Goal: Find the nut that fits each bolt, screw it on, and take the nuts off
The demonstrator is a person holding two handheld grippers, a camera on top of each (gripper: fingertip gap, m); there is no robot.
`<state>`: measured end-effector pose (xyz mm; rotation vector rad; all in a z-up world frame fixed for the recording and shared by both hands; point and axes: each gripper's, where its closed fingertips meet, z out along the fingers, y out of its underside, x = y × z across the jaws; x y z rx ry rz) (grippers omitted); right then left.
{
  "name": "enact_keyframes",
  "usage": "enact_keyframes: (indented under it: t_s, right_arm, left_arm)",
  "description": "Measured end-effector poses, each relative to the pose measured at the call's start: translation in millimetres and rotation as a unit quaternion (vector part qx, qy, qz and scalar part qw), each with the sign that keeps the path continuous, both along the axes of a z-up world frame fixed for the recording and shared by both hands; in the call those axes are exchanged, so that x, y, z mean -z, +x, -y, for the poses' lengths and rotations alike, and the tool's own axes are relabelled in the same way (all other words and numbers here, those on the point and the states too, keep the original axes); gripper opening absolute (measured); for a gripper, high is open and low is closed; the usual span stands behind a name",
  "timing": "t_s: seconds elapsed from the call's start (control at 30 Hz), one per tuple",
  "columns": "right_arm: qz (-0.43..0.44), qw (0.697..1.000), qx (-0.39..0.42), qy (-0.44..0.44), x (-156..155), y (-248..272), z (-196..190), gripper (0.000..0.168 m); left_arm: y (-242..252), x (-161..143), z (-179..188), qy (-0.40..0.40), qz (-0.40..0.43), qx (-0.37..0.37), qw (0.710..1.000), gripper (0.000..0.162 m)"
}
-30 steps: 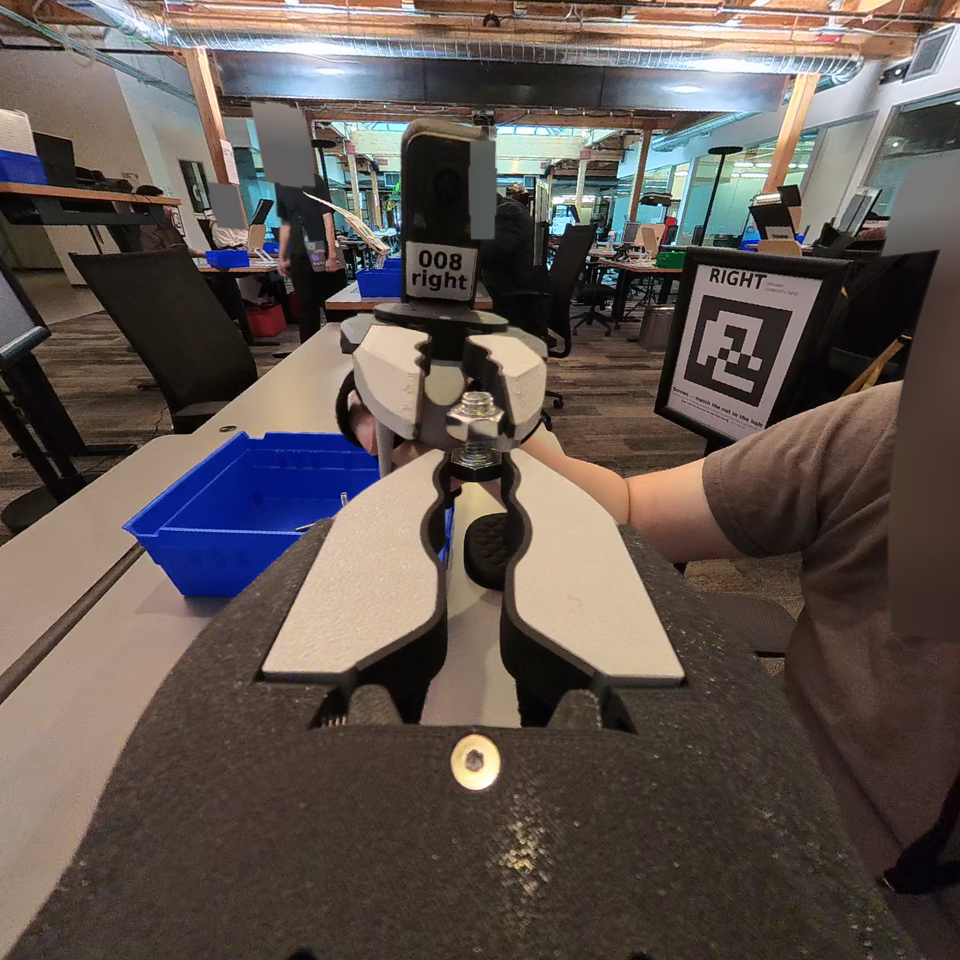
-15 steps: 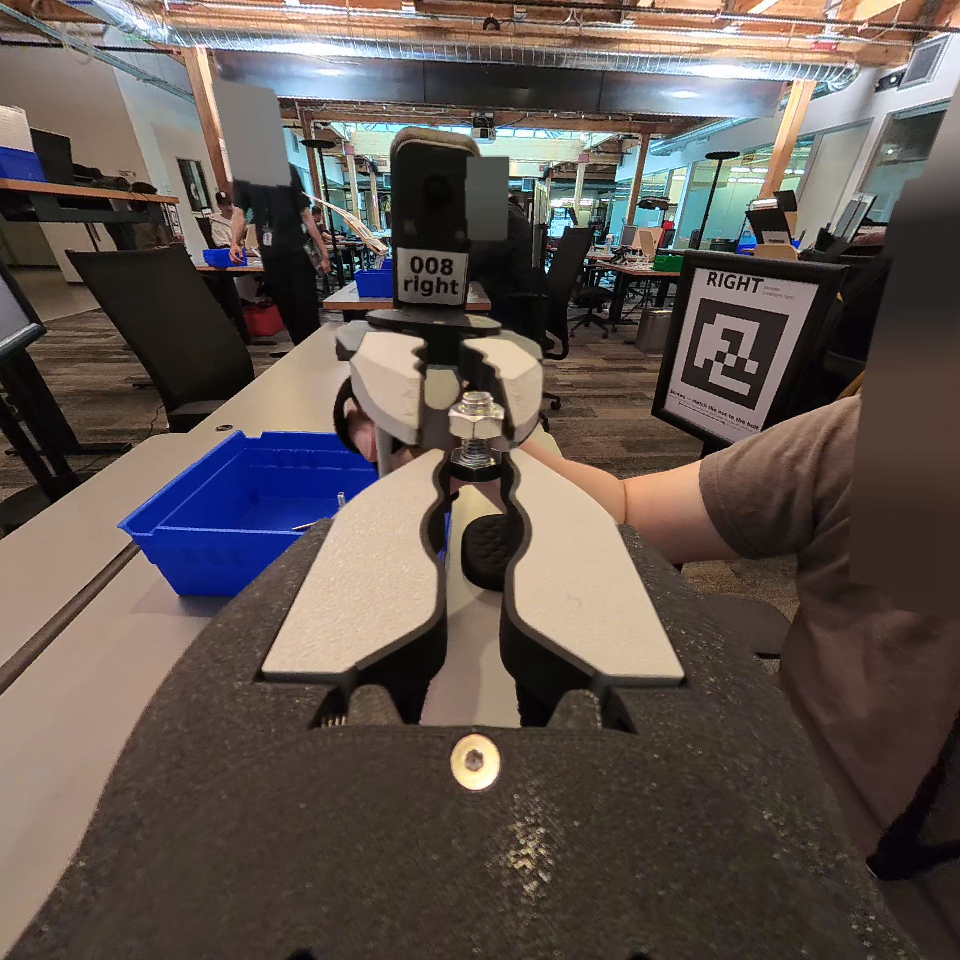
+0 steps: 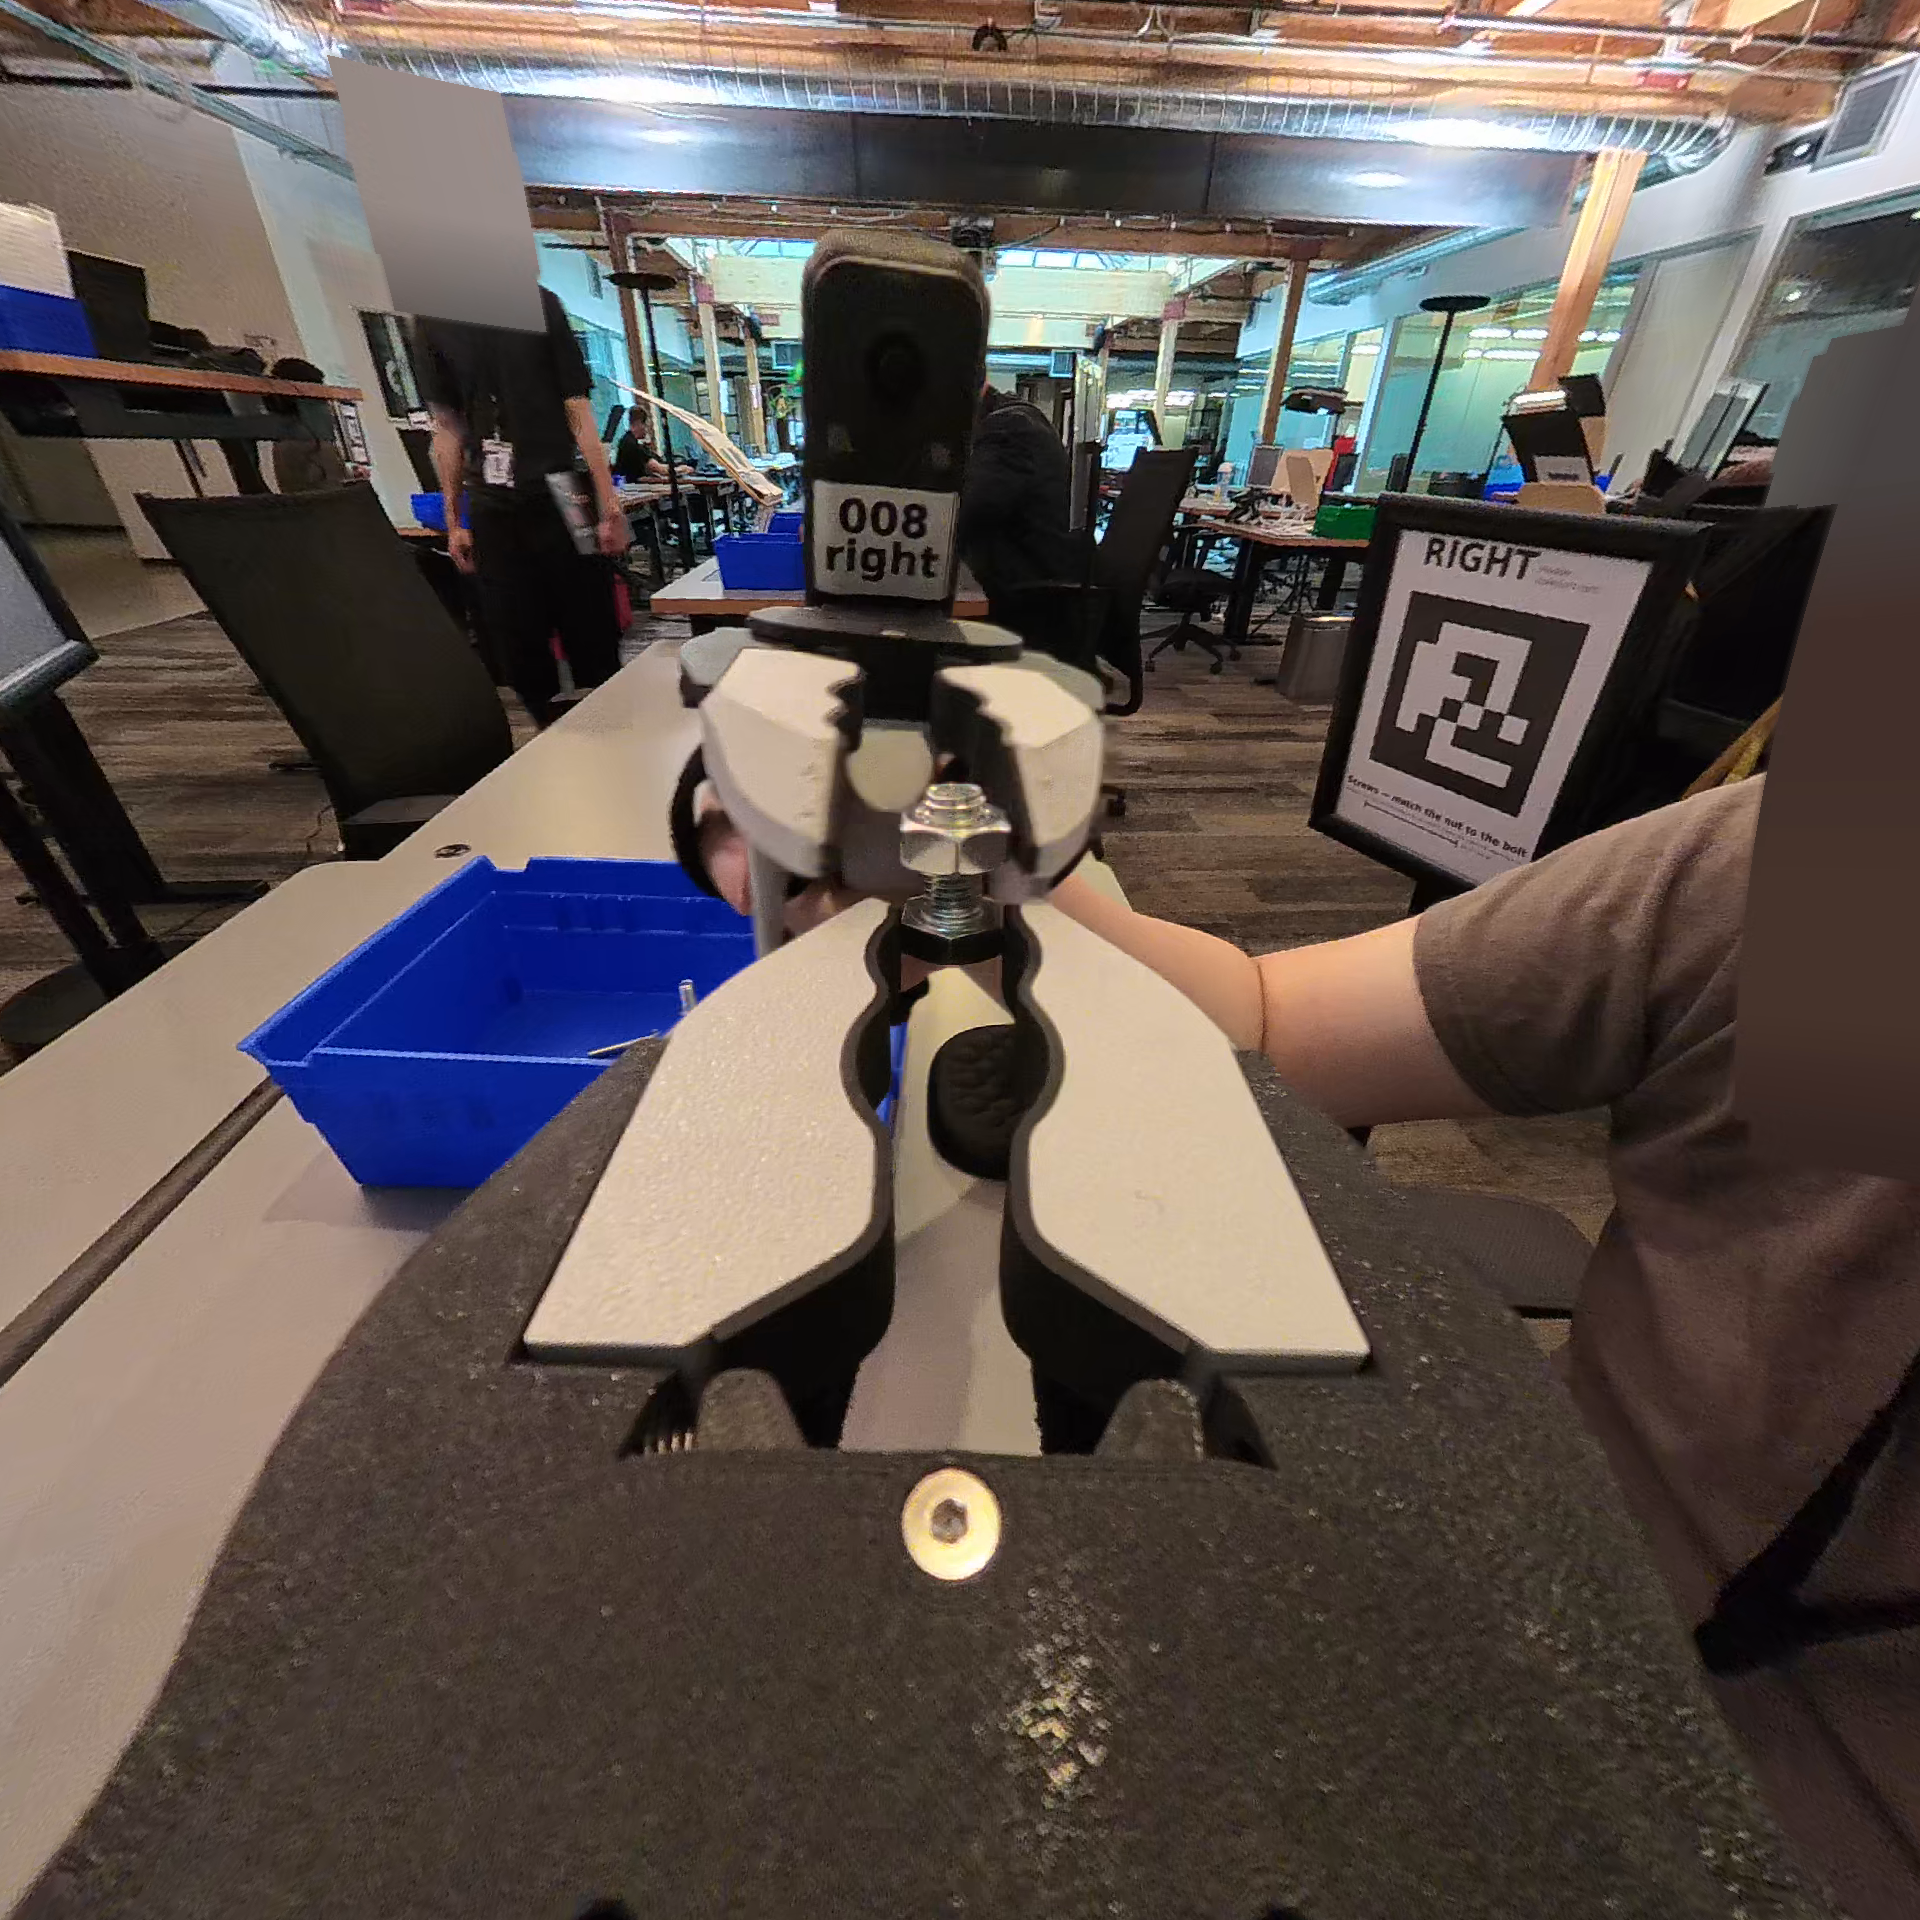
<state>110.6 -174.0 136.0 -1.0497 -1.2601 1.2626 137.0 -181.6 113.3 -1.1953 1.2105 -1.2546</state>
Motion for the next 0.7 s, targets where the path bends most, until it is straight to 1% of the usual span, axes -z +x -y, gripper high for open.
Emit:
enact_keyframes:
  t_s: [0.13,0.23,0.33,0.4,0.57,0.7]
  right_arm:
    - [-0.007,1.0,-0.014,-0.025,0,7,-7,0.03]
    - [-0.014,0.999,0.006,-0.038,-1,14,-20,0.027]
    - [-0.032,0.998,-0.03,-0.047,-7,16,-10,0.028]
    - [-0.035,0.997,-0.039,-0.05,-9,11,-4,0.028]
    - [-0.005,0.999,-0.01,-0.034,3,1,-7,0.029]
    - [-0.037,0.997,-0.001,-0.064,-5,17,-22,0.026]
  left_arm:
    - [-3,-2,-3,-0.005,0.006,-0.006,1.0,0.018]
    - [-6,-5,-4,-0.005,0.011,-0.006,1.0,0.018]
    - [-6,-3,-7,-0.004,0.008,-0.01,1.0,0.018]
    - [-4,0,-9,-0.008,0.005,-0.008,1.0,0.018]
    - [-3,1,-5,-0.011,0.005,-0.001,1.0,0.018]
    - [-7,-7,-2,-0.003,0.016,-0.003,1.0,0.018]
